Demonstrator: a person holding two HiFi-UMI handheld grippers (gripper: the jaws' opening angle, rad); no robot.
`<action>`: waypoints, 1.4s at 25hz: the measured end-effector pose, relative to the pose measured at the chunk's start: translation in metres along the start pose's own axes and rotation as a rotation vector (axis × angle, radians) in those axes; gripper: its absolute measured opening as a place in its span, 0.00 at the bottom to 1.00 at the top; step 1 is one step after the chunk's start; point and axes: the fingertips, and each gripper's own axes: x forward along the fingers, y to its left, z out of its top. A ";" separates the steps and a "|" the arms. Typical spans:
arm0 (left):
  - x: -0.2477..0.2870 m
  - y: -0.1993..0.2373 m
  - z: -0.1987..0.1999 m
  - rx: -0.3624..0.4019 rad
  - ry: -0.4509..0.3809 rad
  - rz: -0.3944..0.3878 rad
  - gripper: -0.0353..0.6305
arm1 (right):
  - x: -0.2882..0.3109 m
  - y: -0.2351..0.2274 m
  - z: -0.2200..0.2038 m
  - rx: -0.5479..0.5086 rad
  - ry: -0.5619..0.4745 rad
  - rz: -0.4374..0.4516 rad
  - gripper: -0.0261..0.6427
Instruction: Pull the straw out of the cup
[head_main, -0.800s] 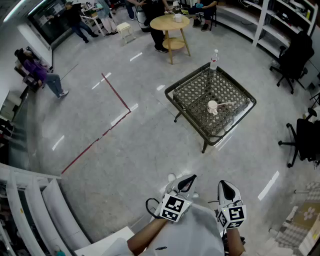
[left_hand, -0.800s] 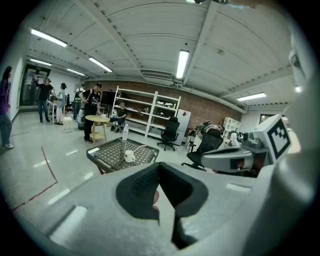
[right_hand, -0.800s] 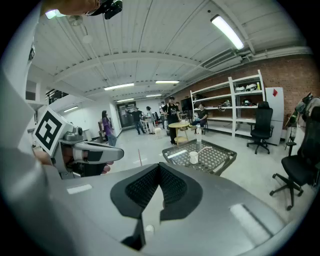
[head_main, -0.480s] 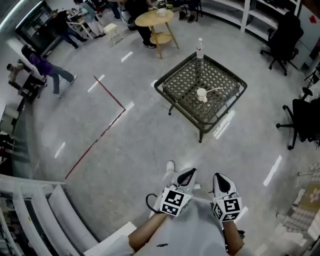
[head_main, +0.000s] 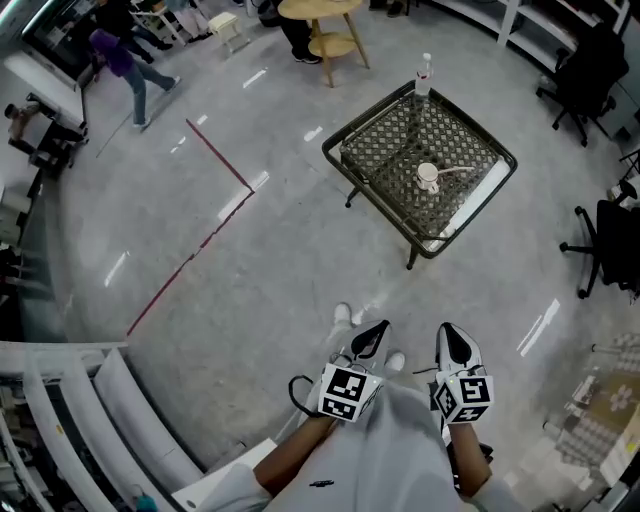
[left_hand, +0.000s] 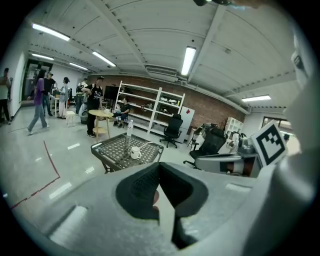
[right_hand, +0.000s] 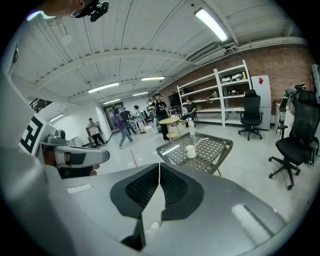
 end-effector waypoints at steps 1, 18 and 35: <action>0.000 0.016 0.005 -0.007 -0.006 0.005 0.05 | 0.013 0.009 0.006 -0.010 0.002 0.002 0.04; 0.020 0.182 0.094 0.041 -0.031 -0.112 0.05 | 0.150 0.081 0.097 -0.048 -0.020 -0.100 0.09; 0.175 0.170 0.156 0.106 0.036 -0.169 0.05 | 0.233 -0.071 0.169 -0.067 -0.012 -0.127 0.13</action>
